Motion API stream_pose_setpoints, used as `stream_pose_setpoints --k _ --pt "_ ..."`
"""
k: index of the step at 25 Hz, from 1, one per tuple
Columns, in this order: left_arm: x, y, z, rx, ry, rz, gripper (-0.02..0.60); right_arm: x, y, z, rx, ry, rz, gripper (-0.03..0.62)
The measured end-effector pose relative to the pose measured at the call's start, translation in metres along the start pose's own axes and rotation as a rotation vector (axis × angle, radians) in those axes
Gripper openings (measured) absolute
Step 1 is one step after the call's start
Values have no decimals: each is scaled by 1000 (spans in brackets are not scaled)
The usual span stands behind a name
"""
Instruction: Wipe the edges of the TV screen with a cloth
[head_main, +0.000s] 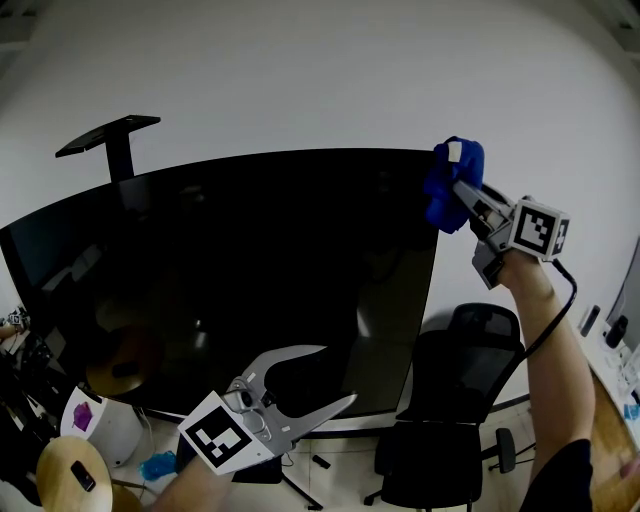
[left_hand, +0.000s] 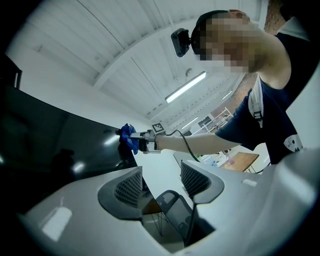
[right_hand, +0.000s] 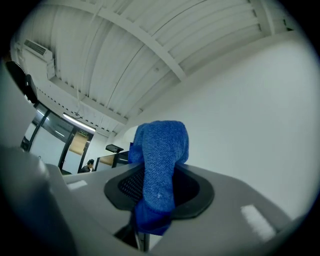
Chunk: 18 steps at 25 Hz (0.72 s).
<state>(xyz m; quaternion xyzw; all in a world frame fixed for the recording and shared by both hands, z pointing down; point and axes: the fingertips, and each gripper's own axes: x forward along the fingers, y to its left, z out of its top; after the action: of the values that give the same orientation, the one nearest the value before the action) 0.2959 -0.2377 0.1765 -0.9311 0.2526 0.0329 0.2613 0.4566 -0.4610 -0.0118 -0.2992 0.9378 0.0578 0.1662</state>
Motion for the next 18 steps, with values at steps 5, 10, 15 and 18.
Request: stream_pose_setpoints --k 5,10,15,18 --pt "1 -5 -14 -28 11 -3 232 -7 -2 -17 64 -52 25 133" --pt "1 -8 -21 -45 17 -3 232 -14 -4 -25 129 -122 34 132" --pt "-1 -14 -26 -55 24 -6 232 -19 -5 -41 155 -147 23 132" --pt "-1 -20 -29 -59 33 -7 232 -25 -3 -50 127 -120 16 132"
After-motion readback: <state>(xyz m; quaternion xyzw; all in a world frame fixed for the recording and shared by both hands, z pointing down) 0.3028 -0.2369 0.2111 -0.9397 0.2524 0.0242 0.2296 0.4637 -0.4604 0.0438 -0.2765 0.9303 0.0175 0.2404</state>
